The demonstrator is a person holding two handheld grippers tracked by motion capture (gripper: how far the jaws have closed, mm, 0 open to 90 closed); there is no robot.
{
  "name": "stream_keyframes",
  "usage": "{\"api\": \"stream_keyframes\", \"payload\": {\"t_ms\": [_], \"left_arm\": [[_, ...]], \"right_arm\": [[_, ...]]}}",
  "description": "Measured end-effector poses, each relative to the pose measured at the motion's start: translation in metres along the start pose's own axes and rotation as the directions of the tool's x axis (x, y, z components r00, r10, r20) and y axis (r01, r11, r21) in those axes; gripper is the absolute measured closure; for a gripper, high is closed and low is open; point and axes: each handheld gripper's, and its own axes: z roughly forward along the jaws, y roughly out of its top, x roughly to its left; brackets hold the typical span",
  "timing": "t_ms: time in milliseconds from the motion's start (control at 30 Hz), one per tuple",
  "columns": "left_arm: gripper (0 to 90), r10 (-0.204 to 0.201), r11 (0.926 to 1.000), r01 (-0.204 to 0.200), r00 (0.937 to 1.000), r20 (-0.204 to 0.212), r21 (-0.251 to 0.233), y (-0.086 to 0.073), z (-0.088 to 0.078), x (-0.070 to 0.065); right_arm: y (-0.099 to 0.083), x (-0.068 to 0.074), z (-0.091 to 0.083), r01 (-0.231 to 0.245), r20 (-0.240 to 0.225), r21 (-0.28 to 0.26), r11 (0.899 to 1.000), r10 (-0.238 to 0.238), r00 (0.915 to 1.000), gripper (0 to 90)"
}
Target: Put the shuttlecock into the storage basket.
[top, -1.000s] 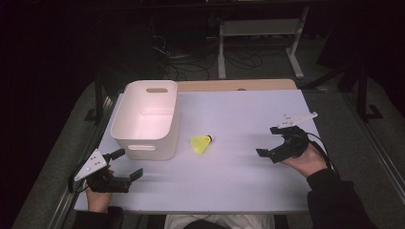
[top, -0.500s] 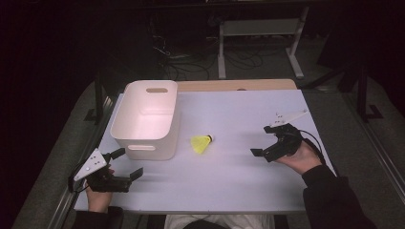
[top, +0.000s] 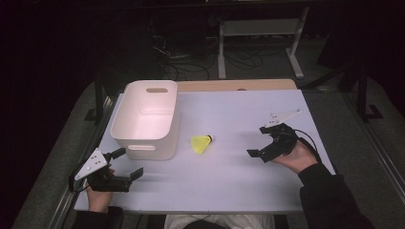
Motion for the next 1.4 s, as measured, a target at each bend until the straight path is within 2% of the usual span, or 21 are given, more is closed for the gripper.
{"api": "stream_keyframes", "payload": {"t_ms": [867, 1400], "left_arm": [[0.0, 0.004, 1.0000, -0.004, 1.0000, 0.006, 0.007, 0.000, 0.000, 0.000], [0.0, 0.005, 1.0000, -0.005, 1.0000, 0.007, 0.002, 0.000, 0.000, 0.000]], "right_arm": [[0.016, -0.001, 0.022, 0.033, -0.042, 0.048, 0.998, -0.031, 0.9986, 0.0], [0.028, 0.005, 0.039, 0.072, -0.080, 0.071, 0.995, -0.066, 0.9946, 0.0]]}}
